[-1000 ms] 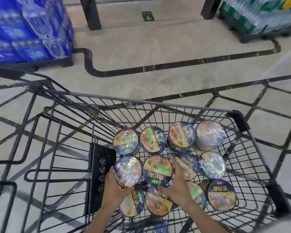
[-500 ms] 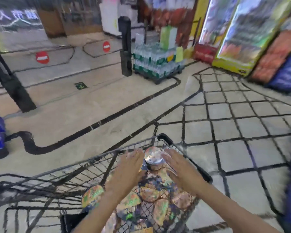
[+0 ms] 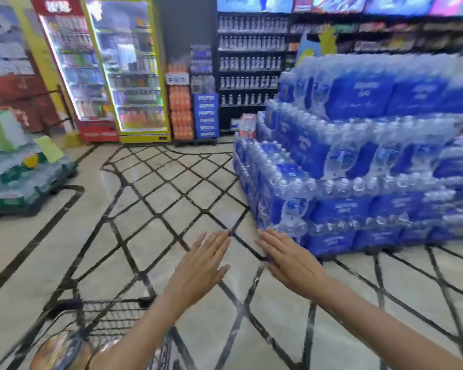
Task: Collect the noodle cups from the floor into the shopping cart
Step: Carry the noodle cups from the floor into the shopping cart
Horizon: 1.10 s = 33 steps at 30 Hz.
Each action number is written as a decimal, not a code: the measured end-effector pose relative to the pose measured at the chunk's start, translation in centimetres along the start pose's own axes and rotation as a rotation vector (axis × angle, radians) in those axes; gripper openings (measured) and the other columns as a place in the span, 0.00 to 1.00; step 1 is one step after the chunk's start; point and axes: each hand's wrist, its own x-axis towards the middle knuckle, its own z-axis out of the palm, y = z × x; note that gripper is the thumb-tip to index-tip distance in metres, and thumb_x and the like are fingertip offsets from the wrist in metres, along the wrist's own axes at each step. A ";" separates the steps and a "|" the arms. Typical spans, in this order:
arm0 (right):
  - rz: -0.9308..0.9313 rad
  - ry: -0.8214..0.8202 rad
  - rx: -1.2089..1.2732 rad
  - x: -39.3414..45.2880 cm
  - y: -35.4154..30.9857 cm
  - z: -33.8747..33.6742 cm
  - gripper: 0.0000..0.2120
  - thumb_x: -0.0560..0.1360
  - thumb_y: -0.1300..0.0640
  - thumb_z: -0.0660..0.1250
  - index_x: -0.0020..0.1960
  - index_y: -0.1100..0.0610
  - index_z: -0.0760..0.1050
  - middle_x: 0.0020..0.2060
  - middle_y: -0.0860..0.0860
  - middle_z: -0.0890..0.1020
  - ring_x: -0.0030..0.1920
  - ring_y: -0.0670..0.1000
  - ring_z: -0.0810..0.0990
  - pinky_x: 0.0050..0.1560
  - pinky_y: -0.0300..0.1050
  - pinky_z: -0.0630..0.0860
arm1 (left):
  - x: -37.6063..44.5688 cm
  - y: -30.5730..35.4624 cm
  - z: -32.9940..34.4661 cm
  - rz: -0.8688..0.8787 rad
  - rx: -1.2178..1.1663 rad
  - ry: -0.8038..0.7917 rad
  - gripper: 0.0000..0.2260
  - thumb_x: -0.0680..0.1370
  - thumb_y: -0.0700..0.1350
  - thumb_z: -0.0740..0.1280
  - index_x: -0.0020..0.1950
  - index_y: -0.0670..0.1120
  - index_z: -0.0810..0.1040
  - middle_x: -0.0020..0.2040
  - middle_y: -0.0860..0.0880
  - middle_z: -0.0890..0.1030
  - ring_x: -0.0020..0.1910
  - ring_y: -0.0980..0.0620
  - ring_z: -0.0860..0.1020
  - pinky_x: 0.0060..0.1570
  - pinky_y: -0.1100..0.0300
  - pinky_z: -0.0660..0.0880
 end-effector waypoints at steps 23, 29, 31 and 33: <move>1.499 -0.029 -0.422 -73.0 24.0 -18.3 0.31 0.82 0.42 0.39 0.67 0.57 0.73 0.66 0.51 0.75 0.67 0.48 0.67 0.63 0.44 0.71 | 35.7 74.1 -0.6 1.136 -0.265 0.221 0.35 0.82 0.57 0.36 0.62 0.41 0.79 0.64 0.45 0.78 0.63 0.48 0.77 0.65 0.51 0.58; 1.672 0.065 -0.397 -79.7 32.0 -19.1 0.37 0.75 0.34 0.33 0.74 0.51 0.61 0.74 0.46 0.61 0.74 0.47 0.60 0.69 0.37 0.55 | 44.3 85.4 1.7 1.181 -0.292 0.238 0.35 0.82 0.57 0.38 0.59 0.41 0.81 0.61 0.45 0.80 0.60 0.48 0.79 0.69 0.54 0.47; 1.735 0.104 -0.331 -80.8 35.7 -19.8 0.40 0.71 0.34 0.33 0.77 0.50 0.54 0.76 0.45 0.54 0.76 0.45 0.53 0.70 0.35 0.49 | 47.5 88.7 2.2 1.205 -0.295 0.224 0.35 0.82 0.58 0.38 0.59 0.42 0.81 0.62 0.46 0.79 0.61 0.49 0.78 0.69 0.54 0.48; 1.774 0.118 -0.311 -81.6 39.7 -21.0 0.41 0.70 0.33 0.32 0.77 0.50 0.52 0.77 0.44 0.52 0.76 0.44 0.52 0.70 0.34 0.47 | 50.9 92.2 2.6 1.221 -0.300 0.233 0.35 0.82 0.58 0.38 0.60 0.43 0.81 0.63 0.47 0.79 0.62 0.50 0.77 0.70 0.52 0.50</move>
